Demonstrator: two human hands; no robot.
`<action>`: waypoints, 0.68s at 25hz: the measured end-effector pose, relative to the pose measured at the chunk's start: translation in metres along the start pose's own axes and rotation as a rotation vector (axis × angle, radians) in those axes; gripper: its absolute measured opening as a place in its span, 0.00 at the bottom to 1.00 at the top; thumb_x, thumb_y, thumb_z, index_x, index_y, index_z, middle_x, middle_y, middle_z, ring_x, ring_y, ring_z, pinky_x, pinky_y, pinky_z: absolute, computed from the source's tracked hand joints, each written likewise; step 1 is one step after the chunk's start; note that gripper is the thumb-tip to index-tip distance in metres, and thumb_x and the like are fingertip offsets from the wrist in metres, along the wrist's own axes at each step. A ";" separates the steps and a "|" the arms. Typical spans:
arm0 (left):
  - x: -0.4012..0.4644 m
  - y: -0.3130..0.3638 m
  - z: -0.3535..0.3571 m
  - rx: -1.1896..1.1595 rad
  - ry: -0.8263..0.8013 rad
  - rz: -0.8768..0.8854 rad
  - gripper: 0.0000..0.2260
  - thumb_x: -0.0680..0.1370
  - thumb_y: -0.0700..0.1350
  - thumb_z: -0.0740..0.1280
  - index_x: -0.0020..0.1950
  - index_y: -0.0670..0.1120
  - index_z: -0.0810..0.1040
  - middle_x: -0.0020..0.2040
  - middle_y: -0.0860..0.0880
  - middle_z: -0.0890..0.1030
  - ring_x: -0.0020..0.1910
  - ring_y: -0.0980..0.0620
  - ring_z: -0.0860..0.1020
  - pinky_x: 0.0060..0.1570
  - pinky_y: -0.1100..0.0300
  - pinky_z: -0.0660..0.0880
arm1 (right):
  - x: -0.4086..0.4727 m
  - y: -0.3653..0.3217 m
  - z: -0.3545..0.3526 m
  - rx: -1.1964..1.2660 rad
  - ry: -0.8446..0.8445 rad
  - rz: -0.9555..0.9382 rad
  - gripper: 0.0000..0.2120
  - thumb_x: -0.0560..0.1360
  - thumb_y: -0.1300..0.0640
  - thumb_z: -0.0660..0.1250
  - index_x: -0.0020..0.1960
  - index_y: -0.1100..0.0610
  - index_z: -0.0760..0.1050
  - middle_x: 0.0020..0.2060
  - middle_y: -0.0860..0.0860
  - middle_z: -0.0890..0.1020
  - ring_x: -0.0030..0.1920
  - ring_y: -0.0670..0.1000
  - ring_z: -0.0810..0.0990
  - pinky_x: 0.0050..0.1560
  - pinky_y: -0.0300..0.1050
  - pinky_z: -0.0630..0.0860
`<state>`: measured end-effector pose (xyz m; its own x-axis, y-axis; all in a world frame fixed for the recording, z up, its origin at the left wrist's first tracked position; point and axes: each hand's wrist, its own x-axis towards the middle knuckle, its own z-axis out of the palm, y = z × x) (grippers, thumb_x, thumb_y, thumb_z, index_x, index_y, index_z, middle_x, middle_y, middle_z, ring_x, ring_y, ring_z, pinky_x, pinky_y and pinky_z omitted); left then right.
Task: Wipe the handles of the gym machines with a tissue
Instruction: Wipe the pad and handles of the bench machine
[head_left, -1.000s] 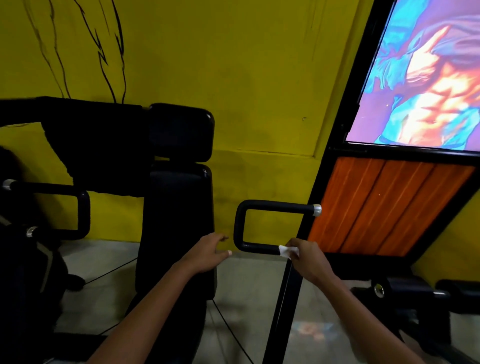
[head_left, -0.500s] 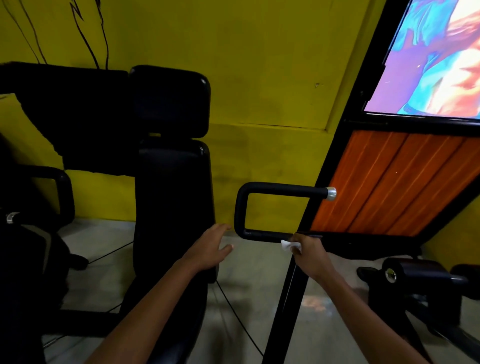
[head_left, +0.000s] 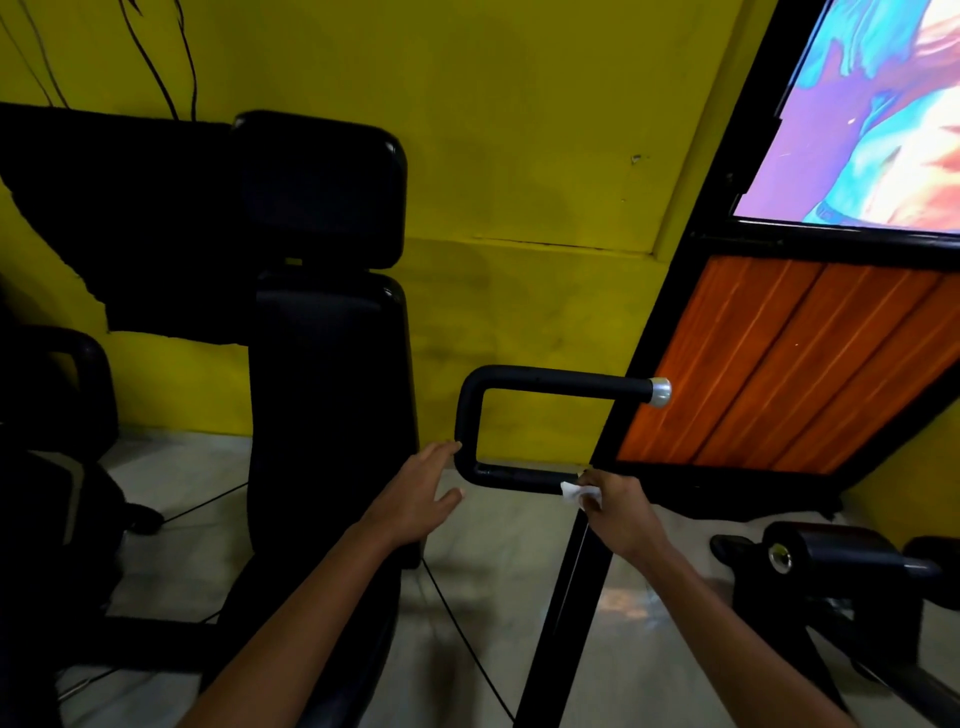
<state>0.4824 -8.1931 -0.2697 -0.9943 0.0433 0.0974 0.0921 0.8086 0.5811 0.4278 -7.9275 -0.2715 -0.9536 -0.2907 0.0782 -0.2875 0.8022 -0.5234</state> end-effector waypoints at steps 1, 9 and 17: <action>0.002 0.000 0.000 0.000 0.013 0.003 0.28 0.79 0.49 0.64 0.77 0.48 0.58 0.75 0.52 0.60 0.74 0.53 0.60 0.66 0.66 0.55 | 0.002 0.000 0.001 -0.003 -0.005 0.002 0.06 0.75 0.66 0.62 0.44 0.59 0.77 0.37 0.57 0.80 0.34 0.57 0.80 0.34 0.55 0.76; 0.023 -0.011 -0.008 0.105 0.086 0.131 0.37 0.79 0.52 0.63 0.79 0.50 0.42 0.78 0.56 0.42 0.76 0.54 0.50 0.68 0.63 0.52 | 0.016 -0.010 0.015 0.021 0.080 0.004 0.09 0.75 0.66 0.64 0.53 0.60 0.79 0.42 0.56 0.83 0.40 0.54 0.80 0.36 0.46 0.74; 0.071 -0.007 -0.015 0.216 0.065 0.317 0.39 0.79 0.54 0.63 0.78 0.49 0.39 0.78 0.54 0.38 0.78 0.51 0.46 0.74 0.53 0.56 | 0.021 -0.019 0.012 -0.040 0.197 0.038 0.10 0.76 0.65 0.64 0.55 0.61 0.79 0.49 0.56 0.83 0.48 0.56 0.81 0.43 0.46 0.75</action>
<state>0.4119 -8.2047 -0.2546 -0.9122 0.2792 0.3000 0.3740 0.8665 0.3307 0.4144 -7.9550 -0.2705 -0.9617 -0.1551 0.2259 -0.2505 0.8317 -0.4955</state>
